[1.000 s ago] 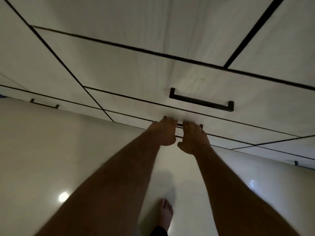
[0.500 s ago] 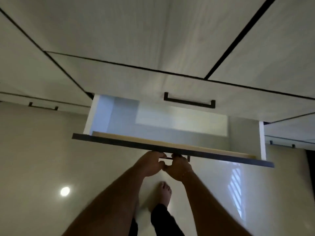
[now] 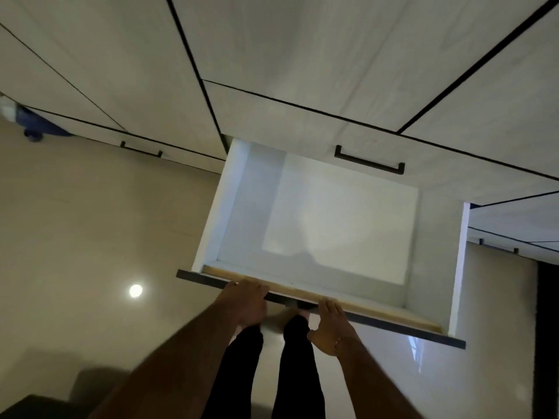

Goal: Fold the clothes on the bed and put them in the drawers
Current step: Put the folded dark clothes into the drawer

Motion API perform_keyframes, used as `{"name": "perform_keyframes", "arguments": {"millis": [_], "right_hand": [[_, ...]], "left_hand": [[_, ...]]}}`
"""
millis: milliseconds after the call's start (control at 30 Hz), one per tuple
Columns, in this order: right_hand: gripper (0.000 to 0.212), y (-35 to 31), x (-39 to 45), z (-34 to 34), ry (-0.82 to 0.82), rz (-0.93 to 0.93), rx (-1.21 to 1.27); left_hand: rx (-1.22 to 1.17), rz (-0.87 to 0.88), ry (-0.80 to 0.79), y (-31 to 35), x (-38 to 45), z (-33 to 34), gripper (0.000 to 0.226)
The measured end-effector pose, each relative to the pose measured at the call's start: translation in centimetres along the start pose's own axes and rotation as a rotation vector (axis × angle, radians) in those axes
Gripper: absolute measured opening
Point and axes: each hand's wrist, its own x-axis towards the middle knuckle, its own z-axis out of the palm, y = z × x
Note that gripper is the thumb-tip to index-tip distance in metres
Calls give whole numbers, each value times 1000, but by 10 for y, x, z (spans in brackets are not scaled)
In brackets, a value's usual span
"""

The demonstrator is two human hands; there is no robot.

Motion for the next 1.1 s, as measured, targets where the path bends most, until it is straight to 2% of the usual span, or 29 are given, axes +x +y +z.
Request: {"name": "perform_keyframes", "arguments": {"millis": [100, 233, 333, 467, 667, 800, 967, 1100], "right_hand": [[92, -13, -9, -1, 0, 13, 79], [98, -50, -27, -24, 246, -103, 120], [91, -72, -43, -45, 346, -164, 80], [82, -92, -58, -75, 397, -309, -10], [74, -127, -67, -90, 375, -524, -145], [73, -163, -95, -71, 309, -745, -303], [73, -202, -159, -21, 209, -1037, -492], [73, -225, -206, 40, 128, -1267, -767]], "left_hand": [[-71, -61, -34, -12, -22, 3, 62], [-159, -72, 138, -14, -49, -14, 79], [-277, -85, 241, -7, -67, -30, 83], [-396, -126, 328, -4, -97, -40, 82], [-635, -272, 470, 0, -139, -13, 81], [-833, -410, 635, 12, -181, 34, 76], [-1192, -575, 872, 21, -241, 103, 61], [-1536, -734, 1147, 32, -294, 168, 56]]}}
